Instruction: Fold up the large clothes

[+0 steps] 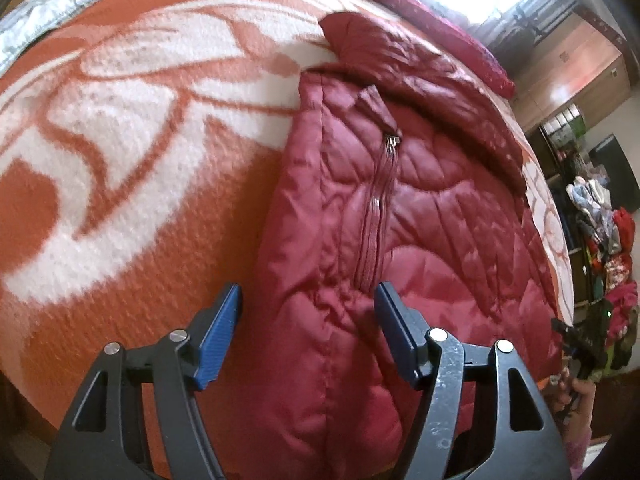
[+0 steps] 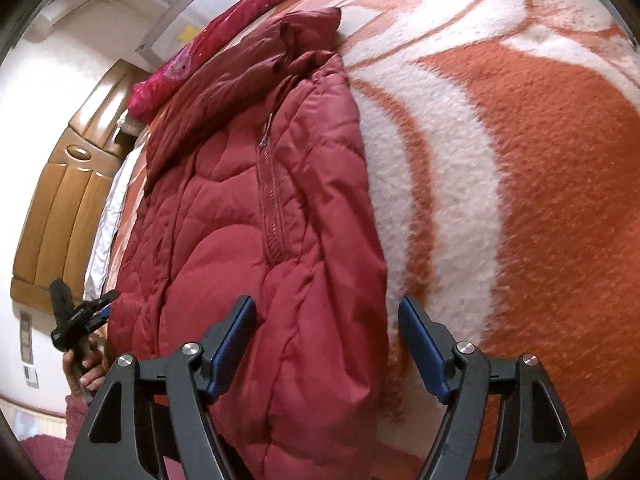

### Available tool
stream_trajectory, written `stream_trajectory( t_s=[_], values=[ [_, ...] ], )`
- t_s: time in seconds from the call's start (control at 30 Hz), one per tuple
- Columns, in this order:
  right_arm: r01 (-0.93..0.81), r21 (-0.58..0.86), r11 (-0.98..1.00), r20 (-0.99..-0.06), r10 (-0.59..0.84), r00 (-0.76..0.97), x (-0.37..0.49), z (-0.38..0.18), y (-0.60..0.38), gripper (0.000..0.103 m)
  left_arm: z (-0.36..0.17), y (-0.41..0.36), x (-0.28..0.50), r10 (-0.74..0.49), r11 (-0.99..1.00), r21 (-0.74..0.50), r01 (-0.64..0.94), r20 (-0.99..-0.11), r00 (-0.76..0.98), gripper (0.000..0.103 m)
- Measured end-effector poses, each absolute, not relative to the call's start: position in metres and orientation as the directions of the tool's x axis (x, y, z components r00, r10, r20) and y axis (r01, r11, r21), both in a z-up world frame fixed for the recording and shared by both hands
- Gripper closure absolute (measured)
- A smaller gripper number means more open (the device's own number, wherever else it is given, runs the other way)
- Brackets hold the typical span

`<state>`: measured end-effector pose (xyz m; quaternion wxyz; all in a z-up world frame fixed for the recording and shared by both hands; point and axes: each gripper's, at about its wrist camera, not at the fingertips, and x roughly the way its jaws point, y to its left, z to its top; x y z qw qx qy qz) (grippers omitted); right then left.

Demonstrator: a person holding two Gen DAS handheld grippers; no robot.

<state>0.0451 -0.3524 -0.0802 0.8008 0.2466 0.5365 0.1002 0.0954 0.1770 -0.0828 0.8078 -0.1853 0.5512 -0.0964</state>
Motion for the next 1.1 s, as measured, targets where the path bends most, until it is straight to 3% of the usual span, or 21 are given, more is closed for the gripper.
stream_trajectory(
  t_s=[0.17,0.47,0.6,0.77,1.1],
  values=[
    [0.059,0.564,0.824,-0.771,0.5,0.395,0.038,-0.083,-0.353,0.027,-0.09,0.174,0.086,-0.426,0.886,-0.464,-0.025,-0.833,0.352,0.028],
    [-0.019,0.624,0.781,-0.733,0.594,0.332,0.021,-0.087,-0.339,0.027,-0.088,0.17,0.072,-0.508,0.848,-0.529,0.028,-0.796,0.328,0.028],
    [0.027,0.688,0.726,-0.686,0.637,0.35,0.023,-0.097,-0.348,0.027,-0.092,0.166,0.067,-0.549,0.824,-0.565,0.049,-0.772,0.32,0.021],
    [0.048,0.72,0.692,-0.659,0.661,0.358,0.026,-0.107,-0.351,0.024,-0.095,0.159,0.063,-0.551,0.823,-0.566,0.052,-0.771,0.32,0.021],
    [-0.019,0.687,0.726,-0.68,0.653,0.335,0.024,-0.102,-0.332,0.021,-0.097,0.151,0.057,-0.597,0.794,-0.6,0.093,-0.744,0.3,0.021]
  ],
)
